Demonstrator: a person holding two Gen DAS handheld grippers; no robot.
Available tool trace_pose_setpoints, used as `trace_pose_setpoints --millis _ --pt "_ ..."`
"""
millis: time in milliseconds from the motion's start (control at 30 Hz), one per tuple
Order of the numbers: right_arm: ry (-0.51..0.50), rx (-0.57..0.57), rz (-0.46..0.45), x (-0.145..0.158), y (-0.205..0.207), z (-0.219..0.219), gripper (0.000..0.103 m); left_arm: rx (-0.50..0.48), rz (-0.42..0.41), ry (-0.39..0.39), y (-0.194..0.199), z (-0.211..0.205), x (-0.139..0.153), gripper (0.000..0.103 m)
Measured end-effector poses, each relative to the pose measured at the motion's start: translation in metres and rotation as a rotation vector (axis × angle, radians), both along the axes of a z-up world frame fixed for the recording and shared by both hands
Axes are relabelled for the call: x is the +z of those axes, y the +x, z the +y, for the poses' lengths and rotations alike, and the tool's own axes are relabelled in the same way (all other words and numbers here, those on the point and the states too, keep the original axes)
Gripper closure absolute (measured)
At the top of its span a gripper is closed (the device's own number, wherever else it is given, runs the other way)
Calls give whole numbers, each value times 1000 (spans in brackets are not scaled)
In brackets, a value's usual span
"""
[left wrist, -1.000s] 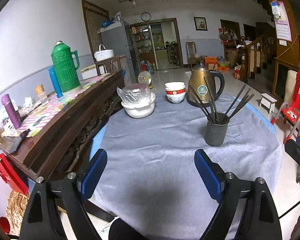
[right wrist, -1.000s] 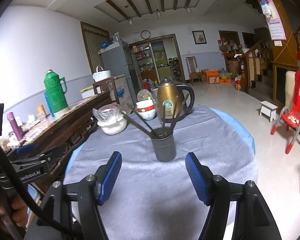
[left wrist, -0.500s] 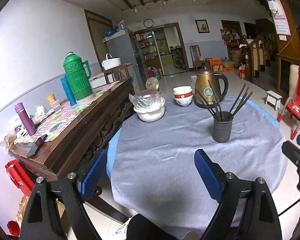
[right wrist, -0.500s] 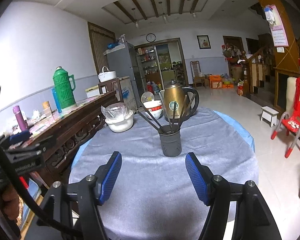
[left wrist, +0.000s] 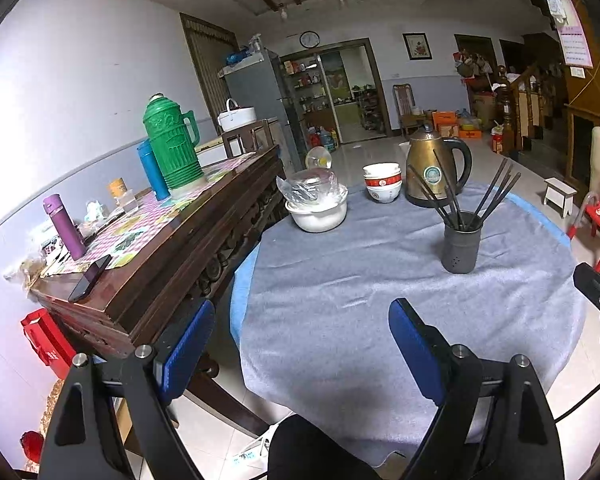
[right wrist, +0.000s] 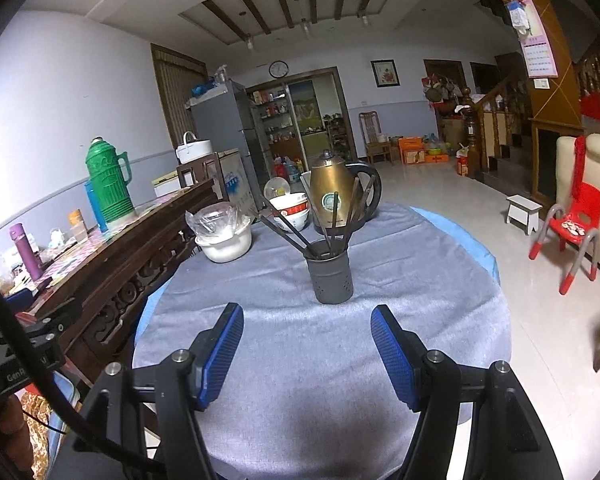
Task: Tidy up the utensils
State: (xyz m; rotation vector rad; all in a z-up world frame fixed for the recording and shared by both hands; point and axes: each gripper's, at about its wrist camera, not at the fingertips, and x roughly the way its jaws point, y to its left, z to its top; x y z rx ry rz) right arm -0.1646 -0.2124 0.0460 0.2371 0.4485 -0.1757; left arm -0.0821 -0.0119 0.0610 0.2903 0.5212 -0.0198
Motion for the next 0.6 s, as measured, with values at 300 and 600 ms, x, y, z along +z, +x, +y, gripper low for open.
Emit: trace_pose_setpoints --millis 300,600 --pt "-12 -5 -10 2 -2 5 33 5 -7 -4 -3 3 2 14" --pt "-14 2 -9 4 -3 8 33 10 -26 -3 -9 2 5 14"
